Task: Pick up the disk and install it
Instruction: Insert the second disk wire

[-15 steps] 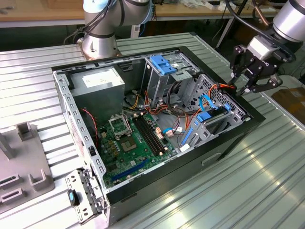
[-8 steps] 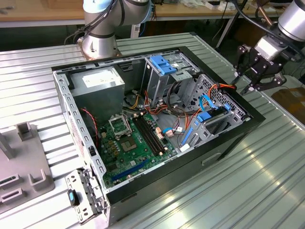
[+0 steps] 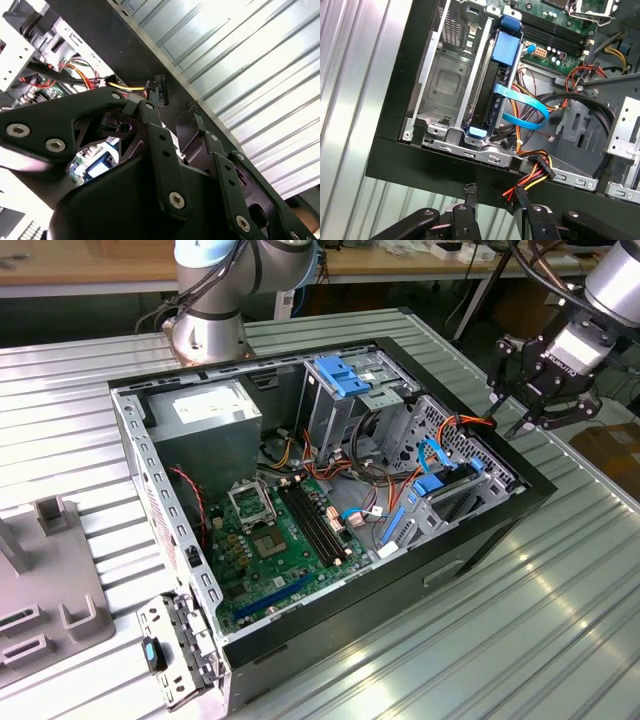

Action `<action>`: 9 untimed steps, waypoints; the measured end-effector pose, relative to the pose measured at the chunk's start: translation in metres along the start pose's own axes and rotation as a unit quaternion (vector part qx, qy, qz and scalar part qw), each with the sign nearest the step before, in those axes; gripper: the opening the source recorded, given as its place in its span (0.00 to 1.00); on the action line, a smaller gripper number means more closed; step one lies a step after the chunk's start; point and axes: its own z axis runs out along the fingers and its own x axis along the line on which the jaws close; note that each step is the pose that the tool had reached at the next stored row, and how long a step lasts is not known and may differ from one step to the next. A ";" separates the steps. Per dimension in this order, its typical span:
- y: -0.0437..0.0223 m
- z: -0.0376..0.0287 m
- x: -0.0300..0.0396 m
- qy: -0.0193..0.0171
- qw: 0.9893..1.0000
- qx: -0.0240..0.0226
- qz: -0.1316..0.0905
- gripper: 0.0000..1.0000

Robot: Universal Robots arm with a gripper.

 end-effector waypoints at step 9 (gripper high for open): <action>-0.0124 0.0014 -0.0046 0.028 0.999 -0.017 -0.035 0.42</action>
